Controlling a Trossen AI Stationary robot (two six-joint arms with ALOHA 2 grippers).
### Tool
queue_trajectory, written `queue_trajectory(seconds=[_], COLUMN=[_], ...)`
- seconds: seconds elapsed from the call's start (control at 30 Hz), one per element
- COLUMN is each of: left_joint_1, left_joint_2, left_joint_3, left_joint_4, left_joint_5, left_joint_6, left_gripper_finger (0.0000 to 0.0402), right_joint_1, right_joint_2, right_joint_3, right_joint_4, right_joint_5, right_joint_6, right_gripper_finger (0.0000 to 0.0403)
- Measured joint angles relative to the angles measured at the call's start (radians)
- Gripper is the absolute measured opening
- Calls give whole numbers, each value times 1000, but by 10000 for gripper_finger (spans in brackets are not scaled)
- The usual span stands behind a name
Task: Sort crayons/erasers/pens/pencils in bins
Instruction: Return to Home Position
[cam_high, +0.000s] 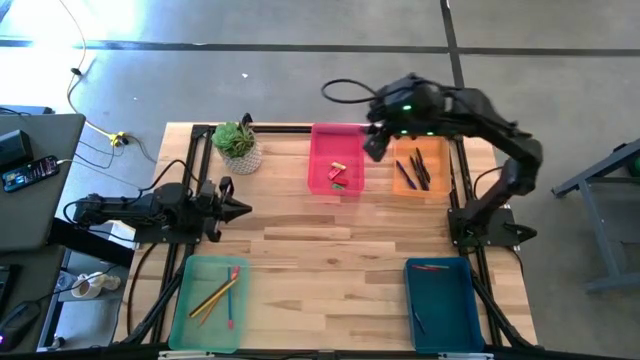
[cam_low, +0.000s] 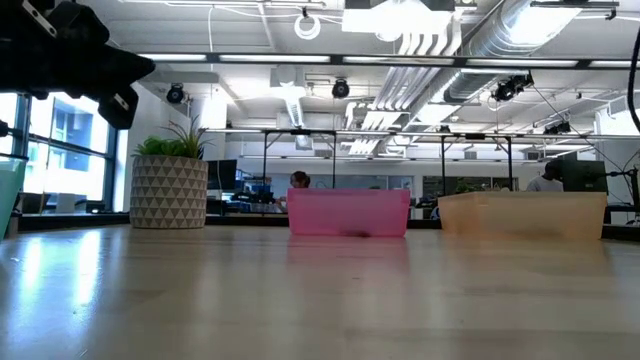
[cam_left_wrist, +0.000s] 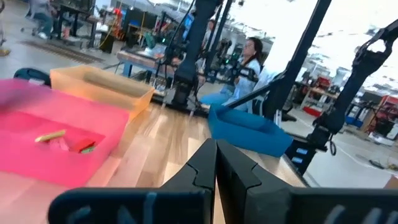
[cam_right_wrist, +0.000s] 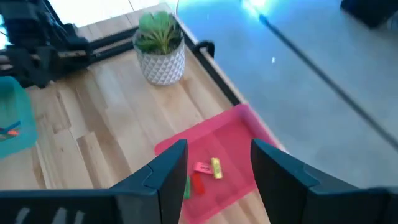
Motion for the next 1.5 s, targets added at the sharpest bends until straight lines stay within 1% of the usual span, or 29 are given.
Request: queue_trajectory(seconds=[0.07, 0.2, 0.27, 0.33, 0.4, 0.57, 0.7, 0.8, 1.03, 1.13, 1.5], left_joint_1=[0, 0, 0, 0, 0, 0, 0, 0, 0, 0, 0], left_joint_2=[0, 0, 0, 1, 1, 1, 1, 1, 1, 1, 1], left_joint_3=[0, 0, 0, 0, 0, 0, 0, 0, 0, 0, 1], left_joint_4=[-29, -28, -29, -29, -29, -29, -29, -29, -29, -29, -29], left_joint_5=[-9, -18, -17, -17, -16, -16, -15, -14, -13, -13, -13], left_joint_6=[-2, -60, -59, -55, -53, -53, -52, -52, -52, -52, -52], left_gripper_finger=[0, 0, 0, 0, 1, 0, 3, 3, 3, 3, 3], right_joint_1=[0, -12, -17, -18, -17, 0, 20, 43, 97, 106, 108], right_joint_2=[-36, -107, -156, -223, -305, -522, -655, -740, -920, -988, -1181], right_joint_3=[0, -3, -46, -142, -286, -657, -874, -1008, -1318, -1432, -1742], right_joint_4=[1, -31, -42, -37, 3, 221, 371, 470, 730, 815, 1011], right_joint_5=[0, -8, -16, -17, -18, -62, -79, -95, -78, -78, -100], right_joint_6=[-46, -114, -120, -123, -108, -81, -81, -81, -79, -49, 44], right_gripper_finger=[167, 167, 167, 167, 167, 167, 167, 167, 167, 167, 167])
